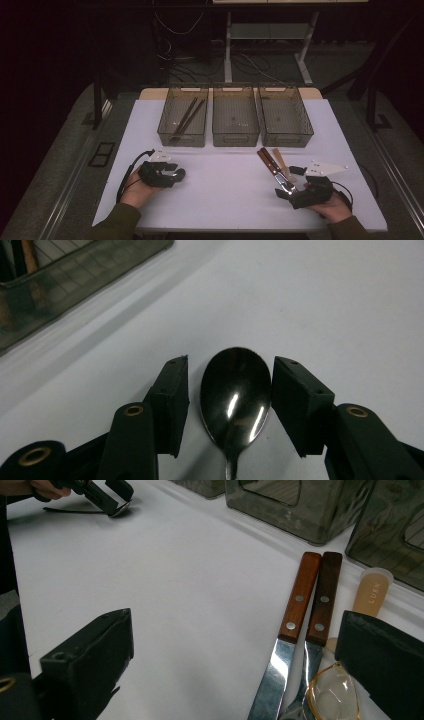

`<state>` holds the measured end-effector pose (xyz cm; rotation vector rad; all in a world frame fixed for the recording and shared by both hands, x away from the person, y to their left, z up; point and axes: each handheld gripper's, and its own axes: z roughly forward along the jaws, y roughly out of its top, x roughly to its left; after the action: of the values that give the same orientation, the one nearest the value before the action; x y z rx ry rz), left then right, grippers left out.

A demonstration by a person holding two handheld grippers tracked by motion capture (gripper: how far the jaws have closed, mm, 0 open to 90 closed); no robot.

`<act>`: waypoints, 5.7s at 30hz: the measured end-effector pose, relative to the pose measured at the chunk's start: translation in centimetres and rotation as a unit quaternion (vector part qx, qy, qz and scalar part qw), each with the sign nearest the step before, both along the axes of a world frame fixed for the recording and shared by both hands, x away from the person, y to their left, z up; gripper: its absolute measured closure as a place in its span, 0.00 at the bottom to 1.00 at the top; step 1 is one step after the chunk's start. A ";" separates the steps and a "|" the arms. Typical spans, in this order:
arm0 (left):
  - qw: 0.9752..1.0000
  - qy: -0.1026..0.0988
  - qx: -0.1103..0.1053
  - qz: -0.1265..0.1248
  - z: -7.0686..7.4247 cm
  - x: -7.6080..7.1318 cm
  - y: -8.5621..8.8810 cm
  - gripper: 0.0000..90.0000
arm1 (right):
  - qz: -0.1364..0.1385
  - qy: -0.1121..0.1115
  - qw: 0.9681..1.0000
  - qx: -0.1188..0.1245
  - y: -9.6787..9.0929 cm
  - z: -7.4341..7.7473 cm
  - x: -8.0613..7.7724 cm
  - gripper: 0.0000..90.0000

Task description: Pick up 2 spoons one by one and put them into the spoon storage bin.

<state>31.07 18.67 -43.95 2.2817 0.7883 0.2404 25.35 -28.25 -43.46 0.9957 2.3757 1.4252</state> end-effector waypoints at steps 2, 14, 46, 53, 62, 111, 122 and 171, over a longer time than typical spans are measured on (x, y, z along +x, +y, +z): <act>1.000 0.003 0.007 -0.003 -0.2 0.0 -0.1 0.54 | 0.000 -0.001 1.000 0.000 0.0 0.0 0.0 0.03; 1.000 0.010 0.010 -0.016 -0.1 -0.2 -0.3 0.70 | 0.000 -0.002 1.000 0.000 0.0 0.0 0.0 0.03; 1.000 0.007 -0.012 -0.026 1.4 0.2 0.2 0.98 | 0.000 -0.001 1.000 0.001 0.0 0.0 0.1 0.03; 0.999 -0.016 -0.032 -0.014 3.2 1.6 -1.4 0.98 | -0.001 -0.002 1.000 0.001 -0.1 0.0 0.2 0.03; 0.997 -0.054 -0.060 -0.020 7.1 5.2 -4.8 0.98 | -0.001 -0.003 1.000 0.007 -0.2 0.1 0.1 0.03; 0.987 -0.129 -0.076 0.056 9.5 20.1 -18.6 0.98 | 0.005 -0.007 1.000 0.021 -0.3 0.3 0.0 0.03; 0.989 -0.112 -0.079 0.049 9.6 19.0 -17.7 0.69 | 0.006 -0.007 1.000 0.017 -0.3 0.3 0.0 0.03; 0.994 -0.054 -0.096 -0.005 1.0 -2.0 -3.6 0.02 | -0.048 0.032 0.998 -0.019 -1.3 0.9 1.0 0.06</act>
<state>29.05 15.10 -42.94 2.0731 0.7131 0.2681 26.35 -29.52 -42.58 1.1441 2.3551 1.3289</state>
